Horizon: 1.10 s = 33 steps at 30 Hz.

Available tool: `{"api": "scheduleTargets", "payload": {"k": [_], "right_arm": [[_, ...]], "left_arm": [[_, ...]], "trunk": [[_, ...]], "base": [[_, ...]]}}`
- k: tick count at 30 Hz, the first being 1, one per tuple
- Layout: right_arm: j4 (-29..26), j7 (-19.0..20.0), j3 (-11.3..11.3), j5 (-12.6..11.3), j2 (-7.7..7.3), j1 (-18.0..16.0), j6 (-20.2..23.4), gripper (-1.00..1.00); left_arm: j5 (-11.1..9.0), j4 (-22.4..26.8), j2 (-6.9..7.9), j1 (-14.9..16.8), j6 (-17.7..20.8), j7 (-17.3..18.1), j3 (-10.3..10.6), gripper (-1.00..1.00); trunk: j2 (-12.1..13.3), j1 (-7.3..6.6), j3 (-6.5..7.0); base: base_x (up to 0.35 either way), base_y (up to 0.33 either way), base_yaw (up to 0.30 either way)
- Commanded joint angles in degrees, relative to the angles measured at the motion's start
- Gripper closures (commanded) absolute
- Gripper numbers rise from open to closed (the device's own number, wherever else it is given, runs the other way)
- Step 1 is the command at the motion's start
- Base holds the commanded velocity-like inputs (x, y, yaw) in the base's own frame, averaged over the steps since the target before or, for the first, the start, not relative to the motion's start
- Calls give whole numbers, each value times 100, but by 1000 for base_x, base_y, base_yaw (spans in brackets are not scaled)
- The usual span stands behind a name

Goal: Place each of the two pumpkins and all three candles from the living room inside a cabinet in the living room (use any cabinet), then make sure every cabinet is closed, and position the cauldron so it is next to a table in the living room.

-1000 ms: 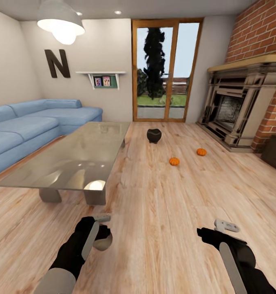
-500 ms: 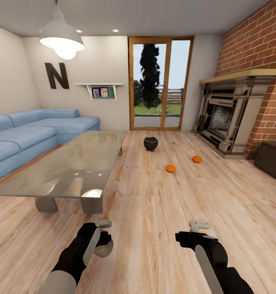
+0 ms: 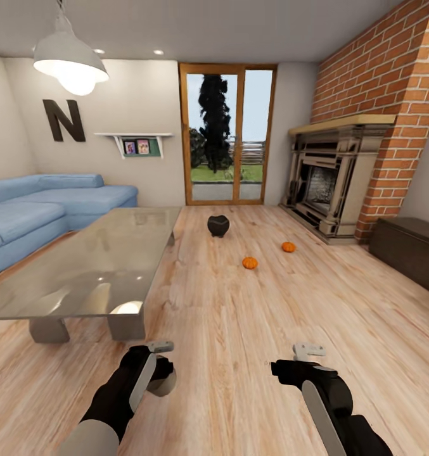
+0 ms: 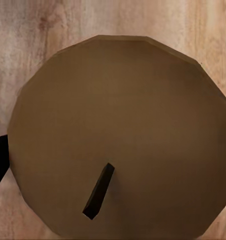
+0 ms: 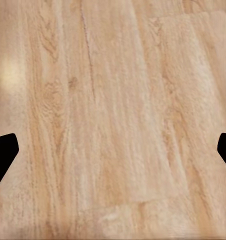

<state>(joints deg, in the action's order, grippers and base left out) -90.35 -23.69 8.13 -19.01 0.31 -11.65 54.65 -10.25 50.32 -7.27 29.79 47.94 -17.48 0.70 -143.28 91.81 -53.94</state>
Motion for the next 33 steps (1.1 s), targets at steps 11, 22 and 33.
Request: {"api": "scheduleTargets", "payload": {"k": [11, 22, 33], "right_arm": [[13, -42, -11, -201, -7, -7, 19, -100], [29, -48, -50, -789, -73, -14, 37, -100], [21, -51, -66, -805, -81, -11, 37, -100]], "left_arm": [[-29, 12, -2, 0, 0, -50, 33, 100], [-29, 54, -2, -16, -120, -77, 301, 100], [-31, 65, -2, -17, -127, -75, 308, 100]], "trunk": [[245, -146, 125], [686, -387, 219], [1128, -629, 384]], "base": [[0, 0, -108], [-74, 0, -3], [-42, 0, -52]]}}
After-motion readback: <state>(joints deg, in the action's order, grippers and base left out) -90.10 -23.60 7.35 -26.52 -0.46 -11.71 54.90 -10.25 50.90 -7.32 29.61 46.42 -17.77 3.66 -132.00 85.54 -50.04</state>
